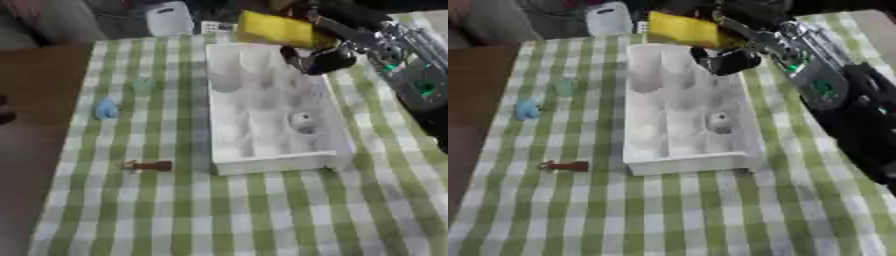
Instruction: Pick up objects on the table and place them in the box.
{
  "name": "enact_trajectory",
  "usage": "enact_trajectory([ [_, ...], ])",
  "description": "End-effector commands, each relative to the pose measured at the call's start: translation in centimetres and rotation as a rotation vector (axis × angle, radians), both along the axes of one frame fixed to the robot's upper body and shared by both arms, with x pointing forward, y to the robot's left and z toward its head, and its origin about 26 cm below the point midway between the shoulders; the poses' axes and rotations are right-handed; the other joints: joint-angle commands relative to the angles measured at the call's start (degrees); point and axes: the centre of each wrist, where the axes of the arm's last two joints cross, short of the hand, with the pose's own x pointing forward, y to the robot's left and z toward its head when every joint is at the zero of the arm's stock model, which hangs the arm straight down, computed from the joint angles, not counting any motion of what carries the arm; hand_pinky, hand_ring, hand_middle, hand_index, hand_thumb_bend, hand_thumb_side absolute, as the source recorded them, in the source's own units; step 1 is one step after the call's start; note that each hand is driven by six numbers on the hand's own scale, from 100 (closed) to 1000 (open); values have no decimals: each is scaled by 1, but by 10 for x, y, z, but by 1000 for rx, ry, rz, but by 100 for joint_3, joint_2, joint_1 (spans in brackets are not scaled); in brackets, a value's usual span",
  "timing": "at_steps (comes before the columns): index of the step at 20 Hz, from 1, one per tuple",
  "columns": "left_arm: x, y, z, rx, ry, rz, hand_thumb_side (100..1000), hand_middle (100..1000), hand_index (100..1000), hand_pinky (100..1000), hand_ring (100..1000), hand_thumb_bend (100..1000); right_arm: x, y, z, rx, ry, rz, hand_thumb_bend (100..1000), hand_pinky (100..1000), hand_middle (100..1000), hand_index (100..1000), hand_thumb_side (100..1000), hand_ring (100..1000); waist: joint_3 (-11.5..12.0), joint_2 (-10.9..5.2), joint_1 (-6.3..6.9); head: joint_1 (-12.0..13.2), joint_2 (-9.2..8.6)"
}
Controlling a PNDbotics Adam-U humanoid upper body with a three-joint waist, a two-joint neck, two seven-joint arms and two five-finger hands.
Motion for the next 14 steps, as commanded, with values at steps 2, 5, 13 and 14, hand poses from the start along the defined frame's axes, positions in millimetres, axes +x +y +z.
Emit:
enact_trajectory([
  [2,-2,0,6,-3,-25,-5,817,715,769,785,1000,100,0,6,5,-36,-20,16,100,226,461,648,147,389,25,-178,95,4,48],
  [5,-2,0,7,-7,-25,-5,817,718,769,786,1000,100,3,10,-2,-47,-2,26,100,230,463,651,160,391,52,-152,123,0,91],
  [13,-2,-1,8,-16,-31,-10,819,720,769,786,1000,100,13,15,-24,-72,50,-10,100,219,460,649,167,383,103,-85,184,-156,108],
  [14,-2,-1,8,-17,-31,-10,819,720,769,786,1000,100,14,15,-25,-73,50,-10,100,220,461,649,167,383,102,-82,185,-190,95],
])
